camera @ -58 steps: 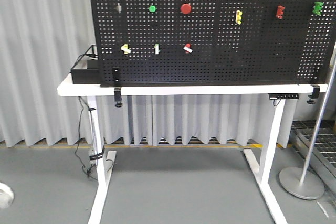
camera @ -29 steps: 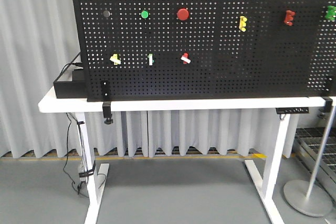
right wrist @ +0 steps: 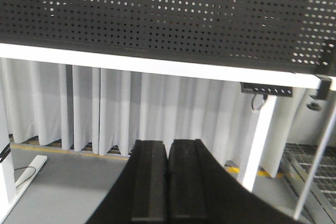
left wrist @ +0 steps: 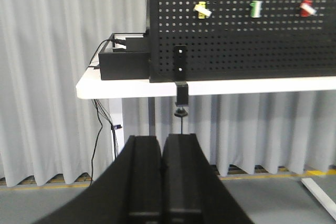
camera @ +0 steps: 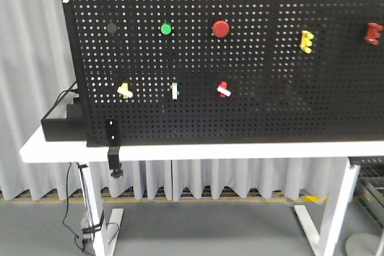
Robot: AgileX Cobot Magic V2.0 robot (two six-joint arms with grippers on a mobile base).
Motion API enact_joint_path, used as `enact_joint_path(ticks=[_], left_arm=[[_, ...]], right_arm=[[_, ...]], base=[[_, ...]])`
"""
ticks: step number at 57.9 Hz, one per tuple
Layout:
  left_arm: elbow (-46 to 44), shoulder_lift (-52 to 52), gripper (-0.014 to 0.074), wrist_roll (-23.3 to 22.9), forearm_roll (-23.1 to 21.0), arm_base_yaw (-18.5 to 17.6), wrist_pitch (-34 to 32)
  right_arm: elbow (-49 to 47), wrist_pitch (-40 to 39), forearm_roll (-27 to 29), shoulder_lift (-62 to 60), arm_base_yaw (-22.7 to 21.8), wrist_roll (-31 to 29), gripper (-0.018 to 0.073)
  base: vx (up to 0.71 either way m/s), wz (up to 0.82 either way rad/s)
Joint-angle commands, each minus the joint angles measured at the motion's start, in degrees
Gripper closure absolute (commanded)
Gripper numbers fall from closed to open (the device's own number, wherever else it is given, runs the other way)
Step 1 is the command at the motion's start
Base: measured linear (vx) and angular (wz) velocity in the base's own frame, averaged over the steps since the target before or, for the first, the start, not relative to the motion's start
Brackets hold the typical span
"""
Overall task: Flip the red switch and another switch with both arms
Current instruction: 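Drive the base forward toward the black pegboard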
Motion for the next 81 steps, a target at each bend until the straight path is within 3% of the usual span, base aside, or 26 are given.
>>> enact_joint_path(ticks=[1,46,81], left_arm=[[1.1,0.2,0.0594,-0.4,-0.5,-0.3,-4.9],[1.1,0.2,0.0594,-0.4,-0.5,-0.3,-4.9],[1.1,0.2,0.0594,-0.4,-0.5,-0.3,-4.9]], right_arm=[[0.3,-4.8,0.0,-0.6,-0.2,-0.5,0.0566],[0.3,-4.8,0.0,-0.6,-0.2,-0.5,0.0566],[0.3,-4.8,0.0,-0.6,-0.2,-0.5,0.0566]], base=[[0.37,0.05],[0.32,0.02],[0.13,0.02]])
